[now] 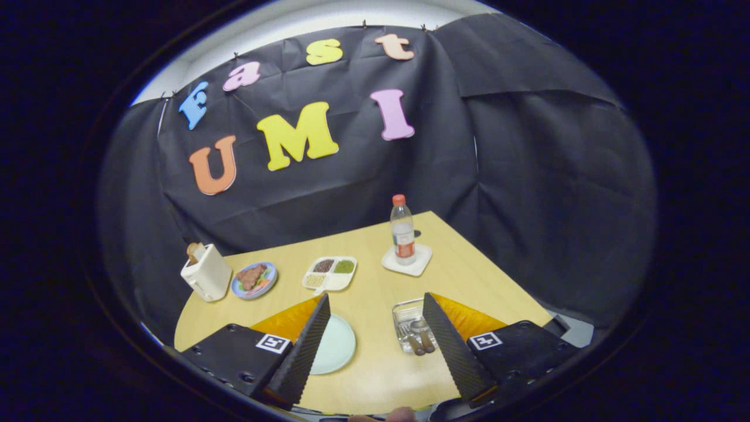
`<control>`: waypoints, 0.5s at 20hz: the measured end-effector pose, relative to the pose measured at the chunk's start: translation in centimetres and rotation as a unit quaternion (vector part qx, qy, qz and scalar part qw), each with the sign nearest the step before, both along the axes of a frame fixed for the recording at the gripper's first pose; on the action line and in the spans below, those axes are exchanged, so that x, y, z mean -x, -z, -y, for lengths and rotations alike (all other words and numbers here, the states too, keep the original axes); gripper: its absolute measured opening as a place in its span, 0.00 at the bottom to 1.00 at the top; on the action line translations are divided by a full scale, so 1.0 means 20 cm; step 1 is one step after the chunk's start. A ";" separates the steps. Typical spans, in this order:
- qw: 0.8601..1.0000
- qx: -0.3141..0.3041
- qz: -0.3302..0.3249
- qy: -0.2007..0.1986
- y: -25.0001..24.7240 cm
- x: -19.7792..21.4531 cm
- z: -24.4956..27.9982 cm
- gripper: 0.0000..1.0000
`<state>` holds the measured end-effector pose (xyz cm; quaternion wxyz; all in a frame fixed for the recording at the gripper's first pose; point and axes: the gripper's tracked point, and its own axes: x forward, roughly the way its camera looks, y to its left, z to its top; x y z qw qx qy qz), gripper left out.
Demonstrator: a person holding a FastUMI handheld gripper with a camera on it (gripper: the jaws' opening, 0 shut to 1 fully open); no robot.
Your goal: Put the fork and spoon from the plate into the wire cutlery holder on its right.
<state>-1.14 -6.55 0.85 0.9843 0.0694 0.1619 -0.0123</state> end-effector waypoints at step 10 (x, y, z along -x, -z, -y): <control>0.986 0.039 0.160 -0.001 -0.15 0.06 -0.03 0.95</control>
